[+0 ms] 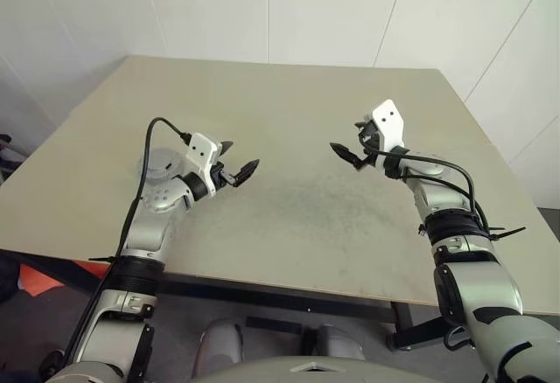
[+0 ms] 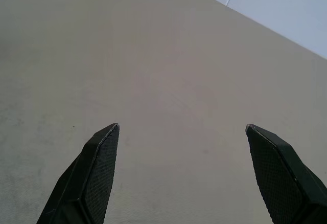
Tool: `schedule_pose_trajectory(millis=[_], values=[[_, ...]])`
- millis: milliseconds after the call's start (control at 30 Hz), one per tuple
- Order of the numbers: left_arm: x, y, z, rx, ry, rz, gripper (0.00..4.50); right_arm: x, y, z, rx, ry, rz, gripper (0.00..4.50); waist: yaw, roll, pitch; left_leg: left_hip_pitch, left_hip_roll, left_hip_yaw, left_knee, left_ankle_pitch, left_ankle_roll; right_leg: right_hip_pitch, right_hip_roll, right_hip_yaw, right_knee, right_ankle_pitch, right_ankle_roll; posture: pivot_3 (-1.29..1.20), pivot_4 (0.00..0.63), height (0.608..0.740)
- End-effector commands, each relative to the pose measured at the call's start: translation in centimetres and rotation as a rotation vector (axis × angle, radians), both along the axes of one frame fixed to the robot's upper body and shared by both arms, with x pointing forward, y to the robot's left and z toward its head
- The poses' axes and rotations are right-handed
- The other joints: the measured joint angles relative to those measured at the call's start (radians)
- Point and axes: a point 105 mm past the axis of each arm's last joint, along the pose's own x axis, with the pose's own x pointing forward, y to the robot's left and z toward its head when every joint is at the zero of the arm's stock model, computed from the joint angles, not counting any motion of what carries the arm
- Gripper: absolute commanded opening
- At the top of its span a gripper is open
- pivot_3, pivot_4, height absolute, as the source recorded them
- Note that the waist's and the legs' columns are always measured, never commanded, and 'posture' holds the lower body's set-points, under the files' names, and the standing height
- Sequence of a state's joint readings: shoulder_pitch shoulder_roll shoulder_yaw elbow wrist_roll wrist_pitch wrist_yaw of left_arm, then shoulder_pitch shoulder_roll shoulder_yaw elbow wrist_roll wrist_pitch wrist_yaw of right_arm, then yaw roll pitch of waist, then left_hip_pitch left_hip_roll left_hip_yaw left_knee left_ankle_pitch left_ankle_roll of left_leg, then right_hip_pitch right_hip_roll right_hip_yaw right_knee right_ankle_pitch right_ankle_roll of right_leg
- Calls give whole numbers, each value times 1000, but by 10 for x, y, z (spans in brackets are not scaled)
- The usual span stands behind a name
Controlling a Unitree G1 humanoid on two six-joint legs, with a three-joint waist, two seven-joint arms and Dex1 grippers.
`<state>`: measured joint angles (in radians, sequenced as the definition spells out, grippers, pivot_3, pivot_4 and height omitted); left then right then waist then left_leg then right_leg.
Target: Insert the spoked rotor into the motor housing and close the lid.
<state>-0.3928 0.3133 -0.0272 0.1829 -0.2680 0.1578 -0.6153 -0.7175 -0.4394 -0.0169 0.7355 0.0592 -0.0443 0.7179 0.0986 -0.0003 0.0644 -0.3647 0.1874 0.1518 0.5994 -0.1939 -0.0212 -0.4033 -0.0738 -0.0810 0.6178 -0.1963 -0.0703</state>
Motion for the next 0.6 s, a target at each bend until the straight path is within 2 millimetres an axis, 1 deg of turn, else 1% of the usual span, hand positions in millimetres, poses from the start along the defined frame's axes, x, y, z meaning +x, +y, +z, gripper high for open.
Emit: schedule_pose_trajectory(millis=[33,133,267,367,467,600], values=[[4,5,19,-8,-75,20,4471,3,5,19,-7,-76,13,4500,0,0,0,0,0,0,0,0,0,0,0,0,0,0,0,0,0,740],[4,6,22,-11,-80,23,4471,2,7,17,-8,-75,20,4500,0,0,0,0,0,0,0,0,0,0,0,0,0,0,0,0,0,740],[4,8,21,-6,-81,30,4471,3,5,16,-7,-76,4,4500,0,0,0,0,0,0,0,0,0,0,0,0,0,0,0,0,0,740],[3,12,25,-12,-88,37,4471,2,8,14,-9,-70,17,4500,-1,0,0,0,0,0,0,0,0,0,0,0,0,0,0,0,0,740],[5,17,25,-16,-89,52,4471,2,7,18,-9,-74,20,4500,-1,0,0,0,0,0,0,0,0,0,0,0,0,0,0,0,0,740],[3,17,25,-12,-86,51,4471,2,6,16,-6,-64,21,4500,-1,0,0,0,0,0,0,0,0,0,0,0,0,0,0,0,0,740]])
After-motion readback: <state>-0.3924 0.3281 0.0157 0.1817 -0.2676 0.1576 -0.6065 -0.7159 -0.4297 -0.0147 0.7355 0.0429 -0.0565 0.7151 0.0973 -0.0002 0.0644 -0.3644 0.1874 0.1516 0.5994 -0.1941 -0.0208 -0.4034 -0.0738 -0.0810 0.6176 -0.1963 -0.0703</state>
